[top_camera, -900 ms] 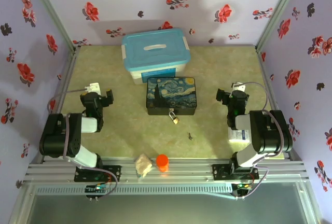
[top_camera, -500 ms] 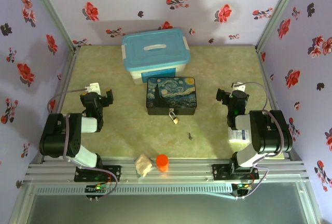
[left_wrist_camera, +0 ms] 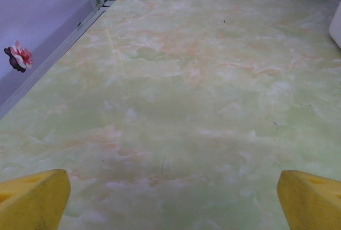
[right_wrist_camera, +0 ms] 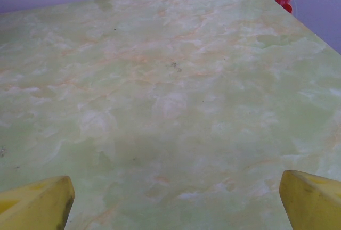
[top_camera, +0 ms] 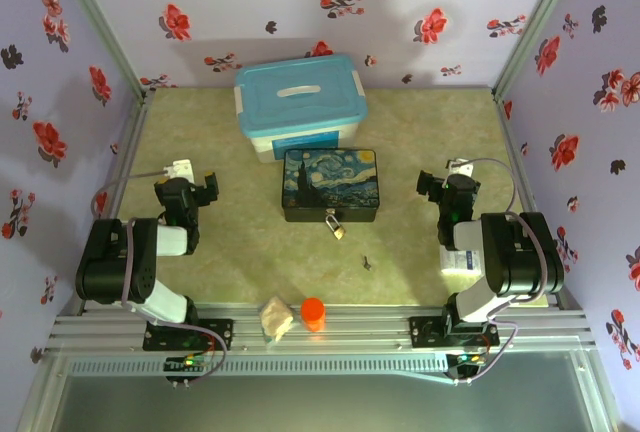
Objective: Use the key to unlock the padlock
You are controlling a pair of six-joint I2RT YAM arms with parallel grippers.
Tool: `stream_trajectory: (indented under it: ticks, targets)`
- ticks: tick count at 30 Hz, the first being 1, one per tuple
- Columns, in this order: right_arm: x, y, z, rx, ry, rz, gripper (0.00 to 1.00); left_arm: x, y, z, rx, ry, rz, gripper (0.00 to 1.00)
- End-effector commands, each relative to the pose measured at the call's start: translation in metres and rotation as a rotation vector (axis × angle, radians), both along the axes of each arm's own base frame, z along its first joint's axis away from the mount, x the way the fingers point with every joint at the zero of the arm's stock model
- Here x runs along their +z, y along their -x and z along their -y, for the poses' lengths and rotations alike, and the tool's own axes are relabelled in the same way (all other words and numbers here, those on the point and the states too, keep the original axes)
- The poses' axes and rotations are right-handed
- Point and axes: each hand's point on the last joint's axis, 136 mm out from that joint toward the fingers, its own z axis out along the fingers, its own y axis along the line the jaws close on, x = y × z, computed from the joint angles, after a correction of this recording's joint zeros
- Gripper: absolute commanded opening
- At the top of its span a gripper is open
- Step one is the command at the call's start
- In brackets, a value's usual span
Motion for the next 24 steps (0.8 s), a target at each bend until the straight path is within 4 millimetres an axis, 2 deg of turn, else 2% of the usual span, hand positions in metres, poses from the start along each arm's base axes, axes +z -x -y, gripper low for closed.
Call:
stream_trajectory:
  ticks: [1, 19, 24]
  targets:
    - [0.0113, -0.0079, 0.0053, -0.012, 0.022, 0.04, 0.99, 0.0134, -0.0079, -0.0066, 0.022, -0.028, 0.047, 1.0]
    - [0.0108, -0.0075, 0.0051, -0.011, 0.021, 0.039, 0.99, 0.0126, -0.0074, -0.0065, 0.022, -0.026, 0.045, 1.0]
    - [0.0136, -0.0079, 0.005, -0.011, 0.022, 0.049, 0.99, 0.0183, -0.005, -0.0069, 0.024, -0.024, 0.065, 1.0]
